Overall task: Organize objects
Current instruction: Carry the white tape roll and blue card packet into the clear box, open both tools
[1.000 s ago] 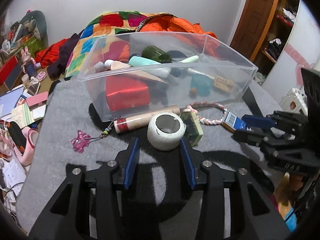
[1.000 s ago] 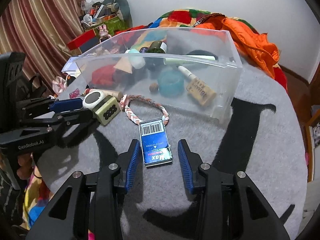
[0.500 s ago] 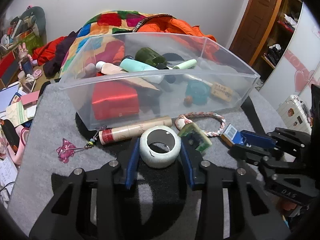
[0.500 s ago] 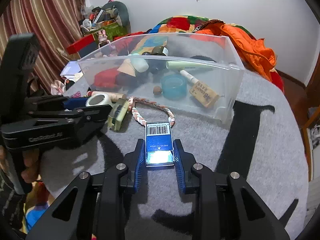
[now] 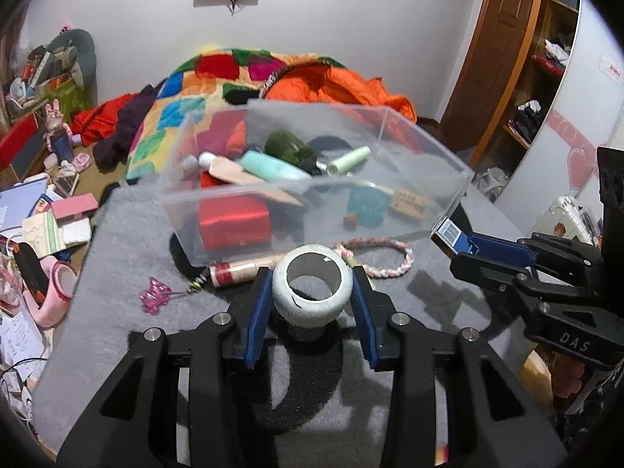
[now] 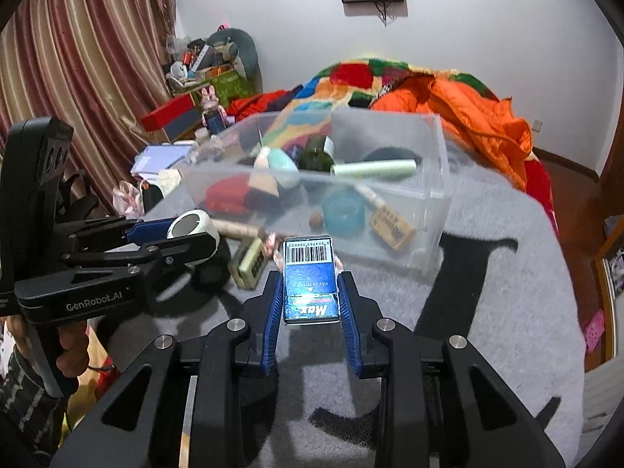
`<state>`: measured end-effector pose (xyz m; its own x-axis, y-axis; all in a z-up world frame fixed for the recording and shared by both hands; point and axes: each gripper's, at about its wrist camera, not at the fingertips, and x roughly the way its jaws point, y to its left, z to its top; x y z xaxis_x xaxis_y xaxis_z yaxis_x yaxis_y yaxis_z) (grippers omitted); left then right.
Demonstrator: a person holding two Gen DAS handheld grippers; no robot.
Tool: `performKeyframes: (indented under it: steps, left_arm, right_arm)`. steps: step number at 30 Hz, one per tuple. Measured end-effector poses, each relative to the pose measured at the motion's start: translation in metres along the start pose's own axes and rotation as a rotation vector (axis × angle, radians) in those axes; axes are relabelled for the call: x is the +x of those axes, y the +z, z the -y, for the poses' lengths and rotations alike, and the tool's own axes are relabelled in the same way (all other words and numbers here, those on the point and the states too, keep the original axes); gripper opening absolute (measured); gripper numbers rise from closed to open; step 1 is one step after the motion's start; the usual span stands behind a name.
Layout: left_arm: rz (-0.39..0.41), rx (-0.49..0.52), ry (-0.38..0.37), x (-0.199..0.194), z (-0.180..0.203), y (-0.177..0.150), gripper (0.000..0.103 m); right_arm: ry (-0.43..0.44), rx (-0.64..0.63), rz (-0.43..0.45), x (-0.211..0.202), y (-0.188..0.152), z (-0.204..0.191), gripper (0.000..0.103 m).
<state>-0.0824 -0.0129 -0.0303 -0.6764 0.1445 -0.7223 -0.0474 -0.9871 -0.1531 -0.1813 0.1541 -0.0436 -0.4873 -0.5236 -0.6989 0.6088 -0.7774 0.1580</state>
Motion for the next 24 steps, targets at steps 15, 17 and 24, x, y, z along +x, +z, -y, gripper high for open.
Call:
performKeyframes:
  steps: [15, 17, 24]
  left_arm:
    - [0.122, 0.02, 0.027, -0.031, 0.003, 0.039, 0.039]
    - [0.123, 0.021, 0.032, -0.027, 0.003, 0.045, 0.039]
    - [0.115, 0.021, 0.043, -0.011, 0.0, 0.062, 0.039]
  right_arm:
    - [-0.019, 0.017, 0.133, -0.03, 0.042, 0.009, 0.026]
    - [-0.018, 0.025, 0.141, -0.029, 0.048, 0.013, 0.026]
    - [-0.042, 0.023, 0.127, -0.011, 0.066, 0.02, 0.026]
